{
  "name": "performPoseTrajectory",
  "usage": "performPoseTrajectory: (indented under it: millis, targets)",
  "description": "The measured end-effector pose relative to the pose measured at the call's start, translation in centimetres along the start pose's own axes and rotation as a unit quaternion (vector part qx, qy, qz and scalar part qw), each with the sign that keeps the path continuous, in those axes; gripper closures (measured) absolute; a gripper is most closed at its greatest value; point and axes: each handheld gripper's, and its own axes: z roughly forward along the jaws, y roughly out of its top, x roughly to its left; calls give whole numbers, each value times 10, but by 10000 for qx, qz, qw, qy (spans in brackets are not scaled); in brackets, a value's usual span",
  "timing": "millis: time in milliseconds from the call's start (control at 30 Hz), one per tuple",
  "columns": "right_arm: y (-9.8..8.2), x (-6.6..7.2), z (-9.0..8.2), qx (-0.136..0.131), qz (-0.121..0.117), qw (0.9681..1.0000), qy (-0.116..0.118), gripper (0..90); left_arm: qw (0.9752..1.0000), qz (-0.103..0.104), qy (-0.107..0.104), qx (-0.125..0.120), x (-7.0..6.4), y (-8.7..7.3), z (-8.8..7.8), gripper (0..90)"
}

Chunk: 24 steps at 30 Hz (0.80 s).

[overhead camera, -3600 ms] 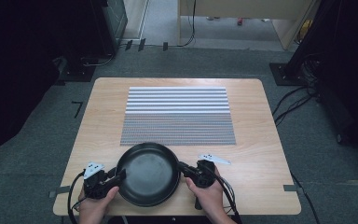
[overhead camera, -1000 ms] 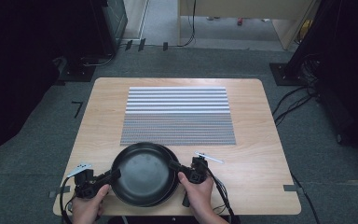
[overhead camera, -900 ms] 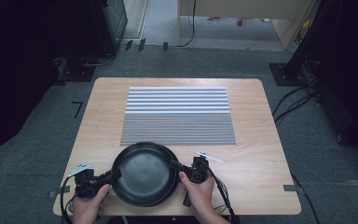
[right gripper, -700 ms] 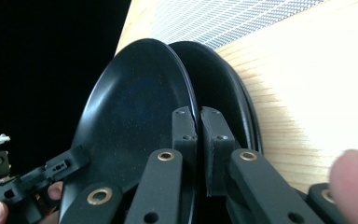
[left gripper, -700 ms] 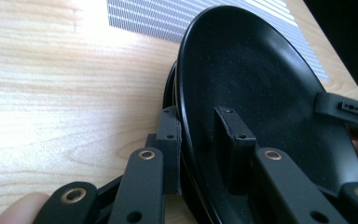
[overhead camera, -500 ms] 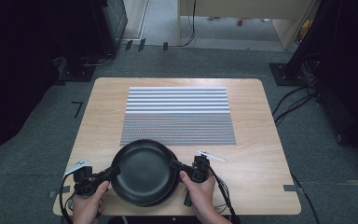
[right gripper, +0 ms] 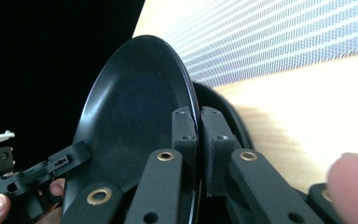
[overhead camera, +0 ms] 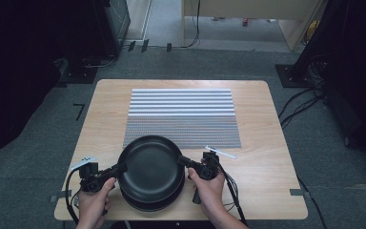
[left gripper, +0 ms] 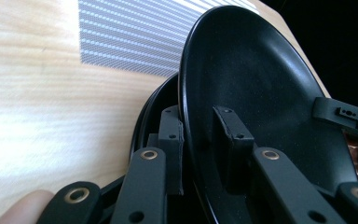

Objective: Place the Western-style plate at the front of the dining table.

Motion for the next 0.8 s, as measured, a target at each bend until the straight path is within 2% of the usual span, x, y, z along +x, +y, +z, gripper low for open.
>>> performPoseTrajectory:
  millis: [200,400,433,500,600,633,667,700,733,800]
  targets:
    - [16,-1,-4,-55,32,10000,-9,857,10000,33,-73,34,-7,17,10,750]
    - [42,-1,-9,-213,25,9998,-24,857,9998,104,-156,48,-20,45,25,753]
    - [46,0,-10,-225,37,9997,-26,857,9998,104,-156,48,-20,45,25,753]
    - [54,0,-11,-264,61,9996,-16,857,9997,152,-169,29,-25,59,31,754]
    - [63,1,-11,-312,58,9995,-19,856,9997,178,-175,16,-29,68,36,754]
    - [72,1,-12,-346,68,9994,-24,856,9997,188,-185,21,-32,76,42,754]
    - [72,1,-12,-346,68,9994,-24,856,9997,188,-185,21,-32,76,42,754]
    - [81,0,-12,-385,67,9992,-44,856,9996,197,-200,45,-35,84,48,754]
    - [81,0,-12,-385,67,9992,-44,856,9996,197,-200,45,-35,84,48,754]
    - [92,-3,-12,-404,97,9991,-76,856,9995,191,-218,95,-36,91,54,755]
